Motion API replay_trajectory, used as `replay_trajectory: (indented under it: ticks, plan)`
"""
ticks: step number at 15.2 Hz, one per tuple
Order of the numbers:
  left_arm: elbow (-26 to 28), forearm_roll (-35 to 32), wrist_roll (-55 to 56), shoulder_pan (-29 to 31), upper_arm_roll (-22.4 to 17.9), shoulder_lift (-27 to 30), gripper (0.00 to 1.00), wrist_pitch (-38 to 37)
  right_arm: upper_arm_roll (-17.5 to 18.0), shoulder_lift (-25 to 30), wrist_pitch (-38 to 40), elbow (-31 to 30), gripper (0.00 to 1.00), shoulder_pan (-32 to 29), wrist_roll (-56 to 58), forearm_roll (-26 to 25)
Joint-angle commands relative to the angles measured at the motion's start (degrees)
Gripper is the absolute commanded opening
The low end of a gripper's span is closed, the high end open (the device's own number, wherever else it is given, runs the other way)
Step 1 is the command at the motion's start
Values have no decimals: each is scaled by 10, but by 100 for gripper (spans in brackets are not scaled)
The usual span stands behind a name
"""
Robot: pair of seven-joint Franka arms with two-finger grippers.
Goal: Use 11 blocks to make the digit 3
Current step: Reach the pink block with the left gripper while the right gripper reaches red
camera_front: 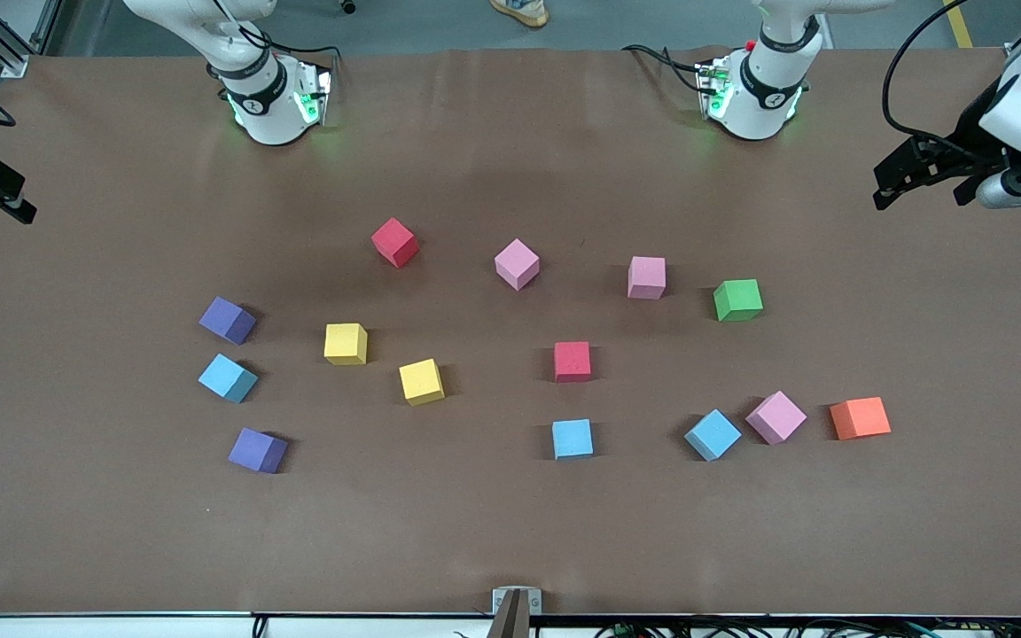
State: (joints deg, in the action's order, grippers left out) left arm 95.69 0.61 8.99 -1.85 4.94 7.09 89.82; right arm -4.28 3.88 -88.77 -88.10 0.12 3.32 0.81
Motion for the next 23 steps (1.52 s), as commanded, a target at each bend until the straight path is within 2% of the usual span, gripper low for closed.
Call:
replay_trajectory:
  ticks: [1,4,7,11,15,21,23]
  plan:
    - [-12,-3,-33,4,-2,-4,100,-23,4,-5,2,9,100,-5,6,-6]
    - [-23,-7,-33,4,-2,-9,100,-24,4,-5,2,10,100,-5,6,-7]
    - [-95,-3,-32,-1,2,-77,100,-41,4,-5,2,9,100,-6,6,-5]
    - [-90,3,-10,-36,29,-140,100,-32,5,-13,2,9,100,1,7,-2]
    - [-27,0,167,-107,59,-180,100,97,7,-27,1,9,100,15,7,0]
    - [-7,-5,446,-235,60,-271,100,206,8,-68,-29,8,100,78,11,-9]
    - [5,-5,578,-270,61,-300,100,252,7,-91,-25,7,100,98,4,-10]
